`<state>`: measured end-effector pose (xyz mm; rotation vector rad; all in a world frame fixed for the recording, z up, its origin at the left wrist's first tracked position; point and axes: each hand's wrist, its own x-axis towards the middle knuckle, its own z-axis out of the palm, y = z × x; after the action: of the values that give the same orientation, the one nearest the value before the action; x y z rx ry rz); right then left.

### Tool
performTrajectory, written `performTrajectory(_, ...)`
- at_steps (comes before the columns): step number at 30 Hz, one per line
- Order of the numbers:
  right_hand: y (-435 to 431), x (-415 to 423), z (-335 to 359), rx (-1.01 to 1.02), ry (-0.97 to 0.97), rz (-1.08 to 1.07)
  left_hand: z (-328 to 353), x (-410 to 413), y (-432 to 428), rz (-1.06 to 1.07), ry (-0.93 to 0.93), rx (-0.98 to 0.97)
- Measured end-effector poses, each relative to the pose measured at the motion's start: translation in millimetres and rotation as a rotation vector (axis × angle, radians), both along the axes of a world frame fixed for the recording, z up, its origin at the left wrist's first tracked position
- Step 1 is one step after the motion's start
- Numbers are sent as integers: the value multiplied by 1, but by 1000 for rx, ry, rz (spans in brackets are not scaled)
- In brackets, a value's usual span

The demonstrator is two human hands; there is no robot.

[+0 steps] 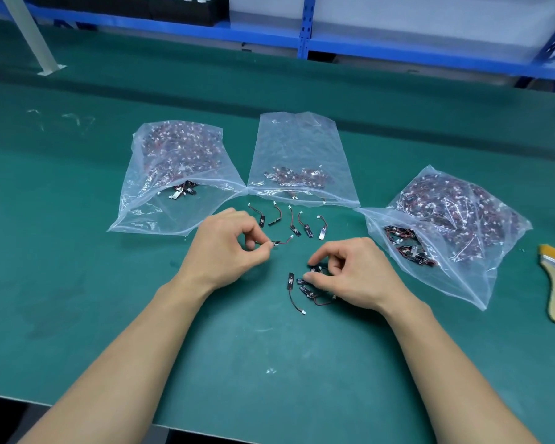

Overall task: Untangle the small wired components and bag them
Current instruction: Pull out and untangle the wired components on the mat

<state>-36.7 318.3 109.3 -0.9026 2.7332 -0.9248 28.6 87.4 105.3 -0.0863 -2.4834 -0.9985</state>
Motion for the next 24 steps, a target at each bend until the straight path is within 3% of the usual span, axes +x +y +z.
performTrajectory(4, 2, 1, 3, 16, -42, 37, -3, -3, 8, -98, -57, -125)
performTrajectory(11, 7, 1, 8, 86, -59, 75, -1, -1, 10, -264, -105, -121)
performTrajectory(16, 8, 1, 9, 96, -63, 88, -3, -3, 16, -360, -211, -235)
performTrajectory(24, 9, 1, 10, 73, -89, 86, -4, -2, 9, -376, -216, 22)
